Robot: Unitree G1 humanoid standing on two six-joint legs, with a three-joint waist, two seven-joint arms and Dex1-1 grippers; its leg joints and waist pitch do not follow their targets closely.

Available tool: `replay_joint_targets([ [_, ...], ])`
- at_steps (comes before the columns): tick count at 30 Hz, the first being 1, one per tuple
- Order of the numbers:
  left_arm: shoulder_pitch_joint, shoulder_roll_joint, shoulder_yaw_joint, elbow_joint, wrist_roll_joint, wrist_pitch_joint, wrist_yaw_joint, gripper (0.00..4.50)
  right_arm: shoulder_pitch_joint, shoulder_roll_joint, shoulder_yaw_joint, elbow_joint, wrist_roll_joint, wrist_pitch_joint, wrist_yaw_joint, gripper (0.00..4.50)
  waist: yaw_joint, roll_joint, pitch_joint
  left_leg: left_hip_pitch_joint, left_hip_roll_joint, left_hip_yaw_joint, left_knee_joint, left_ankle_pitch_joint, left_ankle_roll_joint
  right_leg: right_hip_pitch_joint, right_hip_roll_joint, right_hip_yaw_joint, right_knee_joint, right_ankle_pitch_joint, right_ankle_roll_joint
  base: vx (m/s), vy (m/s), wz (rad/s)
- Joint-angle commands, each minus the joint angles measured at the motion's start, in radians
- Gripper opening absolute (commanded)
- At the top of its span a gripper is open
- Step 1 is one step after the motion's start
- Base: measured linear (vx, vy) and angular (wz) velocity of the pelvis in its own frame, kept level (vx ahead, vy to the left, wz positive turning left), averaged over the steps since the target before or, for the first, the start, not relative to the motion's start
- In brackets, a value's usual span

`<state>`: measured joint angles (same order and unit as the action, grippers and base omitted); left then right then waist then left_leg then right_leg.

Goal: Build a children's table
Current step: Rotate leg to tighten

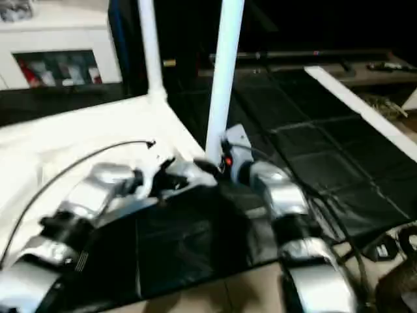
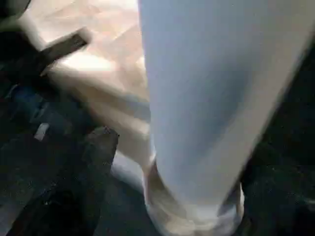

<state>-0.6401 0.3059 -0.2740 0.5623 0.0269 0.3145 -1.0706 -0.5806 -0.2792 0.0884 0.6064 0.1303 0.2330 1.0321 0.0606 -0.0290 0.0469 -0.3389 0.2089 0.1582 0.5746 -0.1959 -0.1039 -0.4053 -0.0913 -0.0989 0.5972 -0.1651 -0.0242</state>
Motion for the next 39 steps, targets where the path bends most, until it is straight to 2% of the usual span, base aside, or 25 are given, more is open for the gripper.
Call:
replay_joint_targets([
  [1,-0.003,0.026,-0.060,0.022,0.024,-0.086,-0.096,0.00,0.015,-0.025,0.064,-0.037,0.018,-0.019,0.160,4.18,0.009,0.000,-0.060,-0.013,0.017,0.008,-0.061,-0.162,0.086,0.064,-0.051,0.048,-0.070,-0.246,-0.203,0.000,0.000,0.00],
  [6,0.010,0.092,-0.106,-0.004,0.012,-0.163,-0.262,0.00,0.037,-0.092,0.097,-0.087,0.034,-0.023,0.311,4.18,0.026,0.000,-0.061,-0.010,0.023,0.011,-0.061,-0.159,0.083,0.063,-0.054,0.049,-0.067,-0.250,-0.203,0.000,0.000,0.00],
  [9,0.018,0.131,-0.132,-0.029,0.005,-0.188,-0.343,0.00,0.049,-0.118,0.126,-0.109,0.053,-0.026,0.392,4.18,0.035,0.003,-0.061,-0.008,0.027,0.012,-0.062,-0.147,0.081,0.060,-0.053,0.050,-0.059,-0.206,-0.224,0.000,0.000,0.00],
  [10,0.019,0.137,-0.134,-0.035,0.002,-0.192,-0.357,0.00,0.050,-0.120,0.129,-0.113,0.058,-0.021,0.408,4.18,0.037,-0.003,-0.061,-0.008,0.027,0.013,-0.062,-0.152,0.077,0.060,-0.054,0.049,-0.060,-0.213,-0.225,0.000,0.000,0.00],
  [11,0.021,0.144,-0.138,-0.040,-0.002,-0.198,-0.377,0.00,0.050,-0.121,0.130,-0.115,0.064,-0.018,0.425,3.91,0.041,-0.001,-0.061,-0.008,0.027,0.012,-0.063,-0.154,0.073,0.061,-0.056,0.050,-0.059,-0.224,-0.224,0.000,0.000,0.00],
  [13,0.023,0.151,-0.143,-0.044,-0.003,-0.203,-0.391,0.00,0.049,-0.120,0.131,-0.116,0.068,-0.015,0.437,3.91,0.044,-0.002,-0.061,-0.007,0.027,0.013,-0.063,-0.152,0.067,0.059,-0.056,0.051,-0.059,-0.229,-0.222,0.000,0.000,0.00],
  [17,0.029,0.168,-0.159,-0.052,-0.003,-0.236,-0.438,0.00,0.042,-0.120,0.143,-0.111,0.074,-0.015,0.473,3.43,0.049,-0.005,-0.061,-0.008,0.026,0.015,-0.062,-0.147,0.061,0.060,-0.056,0.051,-0.060,-0.234,-0.213,0.000,0.000,0.00],
  [20,0.032,0.173,-0.164,-0.062,-0.006,-0.236,-0.452,0.00,0.039,-0.122,0.151,-0.110,0.079,-0.015,0.492,3.32,0.052,-0.006,-0.061,-0.007,0.026,0.015,-0.063,-0.145,0.056,0.059,-0.057,0.051,-0.059,-0.242,-0.208,0.000,0.000,0.00],
  [26,0.031,0.172,-0.163,-0.056,-0.003,-0.245,-0.451,0.00,0.038,-0.125,0.160,-0.105,0.078,-0.014,0.513,2.64,0.054,-0.005,-0.062,-0.008,0.026,0.016,-0.062,-0.140,0.054,0.059,-0.056,0.051,-0.057,-0.238,-0.205,0.000,0.000,0.00],
  [31,0.033,0.172,-0.161,-0.056,-0.003,-0.246,-0.449,0.00,0.040,-0.124,0.164,-0.106,0.082,-0.013,0.514,2.27,0.055,-0.004,-0.063,-0.008,0.024,0.017,-0.060,-0.127,0.056,0.060,-0.055,0.051,-0.056,-0.221,-0.205,0.000,0.000,0.00],
  [35,0.033,0.170,-0.158,-0.060,-0.008,-0.235,-0.448,0.00,0.046,-0.120,0.161,-0.114,0.088,-0.005,0.511,2.15,0.056,-0.004,-0.063,-0.008,0.024,0.016,-0.061,-0.137,0.052,0.060,-0.055,0.051,-0.057,-0.238,-0.200,0.000,0.000,0.00],
  [39,0.027,0.115,-0.117,-0.057,-0.034,-0.169,-0.364,0.00,0.058,-0.078,0.132,-0.127,0.103,0.038,0.418,2.12,0.055,-0.004,-0.062,-0.008,0.023,0.017,-0.061,-0.139,0.047,0.060,-0.054,0.051,-0.058,-0.242,-0.199,0.000,0.000,0.00],
])
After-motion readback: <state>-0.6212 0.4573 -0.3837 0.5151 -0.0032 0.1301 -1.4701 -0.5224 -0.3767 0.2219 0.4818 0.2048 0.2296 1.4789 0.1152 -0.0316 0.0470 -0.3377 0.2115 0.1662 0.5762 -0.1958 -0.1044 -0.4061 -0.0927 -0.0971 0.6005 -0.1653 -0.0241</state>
